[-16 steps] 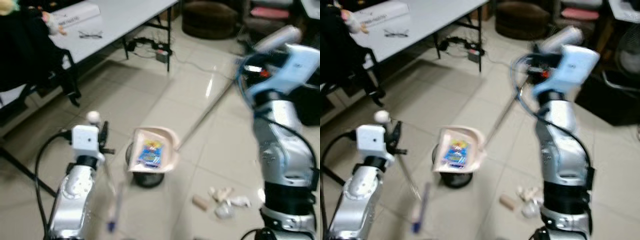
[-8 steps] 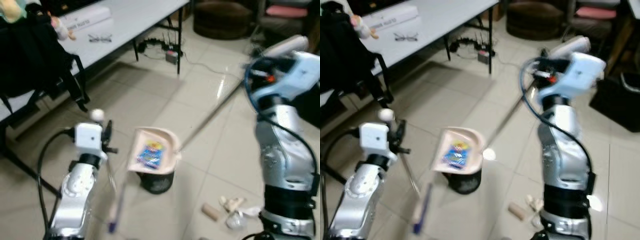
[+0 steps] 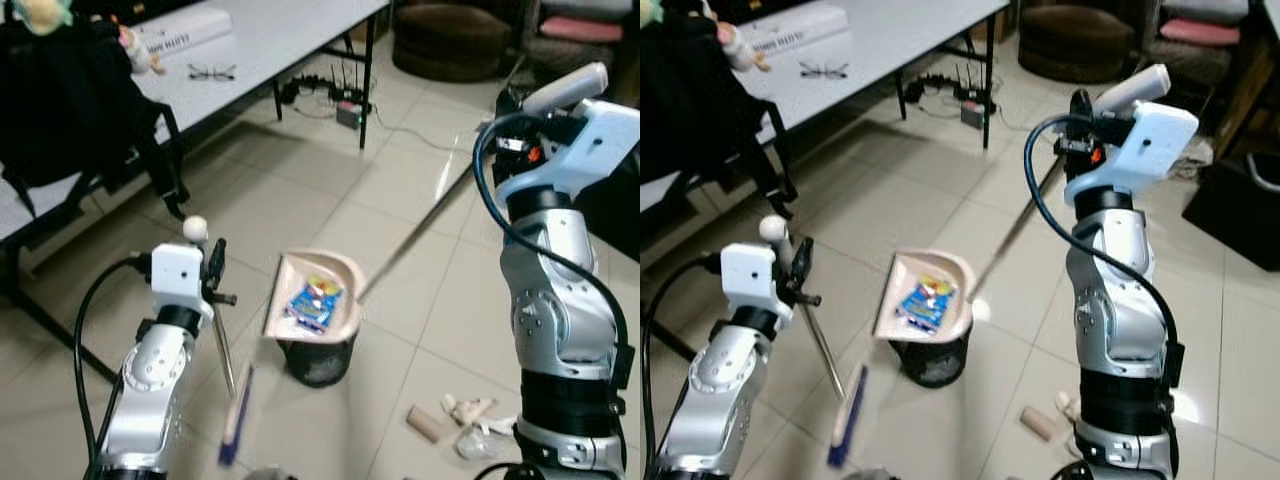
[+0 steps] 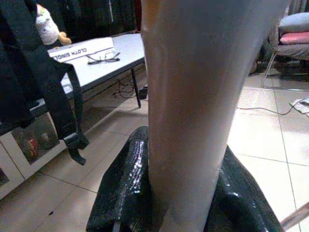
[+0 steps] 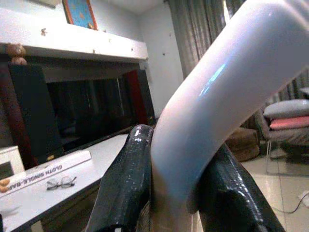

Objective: Sweep floor

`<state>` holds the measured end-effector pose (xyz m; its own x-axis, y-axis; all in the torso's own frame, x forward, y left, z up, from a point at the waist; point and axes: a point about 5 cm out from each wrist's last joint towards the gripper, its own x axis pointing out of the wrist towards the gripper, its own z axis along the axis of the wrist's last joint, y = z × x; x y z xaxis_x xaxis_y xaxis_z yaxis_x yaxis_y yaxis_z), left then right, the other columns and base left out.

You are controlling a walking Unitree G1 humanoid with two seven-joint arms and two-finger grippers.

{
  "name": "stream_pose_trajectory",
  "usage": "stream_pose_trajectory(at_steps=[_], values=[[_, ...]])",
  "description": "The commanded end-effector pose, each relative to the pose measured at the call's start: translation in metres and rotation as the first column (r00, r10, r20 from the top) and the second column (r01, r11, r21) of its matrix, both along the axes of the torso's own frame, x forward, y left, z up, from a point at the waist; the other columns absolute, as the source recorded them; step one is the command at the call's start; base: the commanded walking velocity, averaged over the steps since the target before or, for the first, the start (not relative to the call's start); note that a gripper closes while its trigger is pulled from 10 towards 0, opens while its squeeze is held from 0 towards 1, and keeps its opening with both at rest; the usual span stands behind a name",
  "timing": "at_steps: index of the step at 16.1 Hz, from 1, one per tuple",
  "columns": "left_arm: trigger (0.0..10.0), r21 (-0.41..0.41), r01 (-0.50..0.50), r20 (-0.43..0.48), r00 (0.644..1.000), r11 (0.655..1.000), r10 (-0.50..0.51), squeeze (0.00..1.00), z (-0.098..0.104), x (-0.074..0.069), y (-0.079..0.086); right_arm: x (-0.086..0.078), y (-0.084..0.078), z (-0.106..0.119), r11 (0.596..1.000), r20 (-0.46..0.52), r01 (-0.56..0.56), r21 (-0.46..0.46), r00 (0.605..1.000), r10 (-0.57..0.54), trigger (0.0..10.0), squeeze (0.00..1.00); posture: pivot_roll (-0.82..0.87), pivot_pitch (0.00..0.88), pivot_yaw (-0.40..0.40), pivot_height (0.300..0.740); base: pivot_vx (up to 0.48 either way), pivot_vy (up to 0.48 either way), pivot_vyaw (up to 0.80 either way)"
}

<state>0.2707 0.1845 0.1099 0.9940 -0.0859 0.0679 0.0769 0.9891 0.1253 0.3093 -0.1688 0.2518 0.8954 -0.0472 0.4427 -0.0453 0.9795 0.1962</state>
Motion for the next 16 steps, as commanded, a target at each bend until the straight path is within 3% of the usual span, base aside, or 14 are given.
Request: stream_pose_trajectory(at_steps=[1,4,5,7,8,10,12,16], values=[[10.0,0.01,0.007,0.007,1.0,1.0,-0.007,0.0,0.002,0.0,0.0,-0.003,0.001,0.011,1.0,0.08,0.005,-0.01,0.997,-0.005,10.0,0.0,-0.01,0.031,0.058,0.74,0.0,0.0,0.0],[10.0,0.008,0.008,0.005,1.0,1.0,-0.008,0.0,0.0,0.0,0.0,-0.002,0.015,0.011,0.99,0.124,-0.032,-0.138,0.991,0.049,10.0,0.0,-0.01,0.03,0.057,0.74,0.0,0.0,0.0],[10.0,0.008,0.008,0.005,1.0,1.0,-0.008,0.0,0.0,0.0,0.0,-0.002,0.015,0.011,0.99,0.124,-0.032,-0.138,0.991,0.049,10.0,0.0,-0.01,0.03,0.057,0.74,0.0,0.0,0.0],[10.0,0.01,0.008,0.004,1.0,1.0,-0.008,0.0,0.0,-0.001,-0.001,-0.004,0.031,0.01,0.964,0.16,-0.068,-0.256,0.981,0.112,10.0,0.0,0.0,0.031,0.052,0.74,0.0,0.0,0.0],[10.0,0.01,0.007,0.004,1.0,1.0,-0.007,0.0,0.0,-0.001,-0.001,-0.004,0.034,0.01,0.959,0.168,-0.076,-0.272,0.978,0.125,10.0,0.0,0.0,0.031,0.052,0.74,0.0,0.0,0.0],[10.0,0.011,0.005,0.005,1.0,1.0,-0.005,0.0,0.001,-0.001,0.0,-0.006,0.055,0.007,0.912,0.205,-0.121,-0.393,0.955,0.215,10.0,0.0,0.0,0.035,0.055,0.74,0.0,0.0,0.0],[10.0,0.012,0.007,0.005,1.0,1.0,-0.007,0.0,0.001,-0.001,-0.001,-0.007,0.062,0.004,0.887,0.213,-0.135,-0.441,0.945,0.25,10.0,0.0,0.0,0.036,0.055,0.74,0.0,0.0,0.0],[10.0,0.017,0.012,0.004,1.0,1.0,-0.012,0.0,0.001,-0.001,0.0,-0.019,0.094,-0.013,0.819,0.242,-0.184,-0.543,0.9,0.363,10.0,0.0,0.0,0.046,0.06,0.74,0.0,0.0,0.0]])
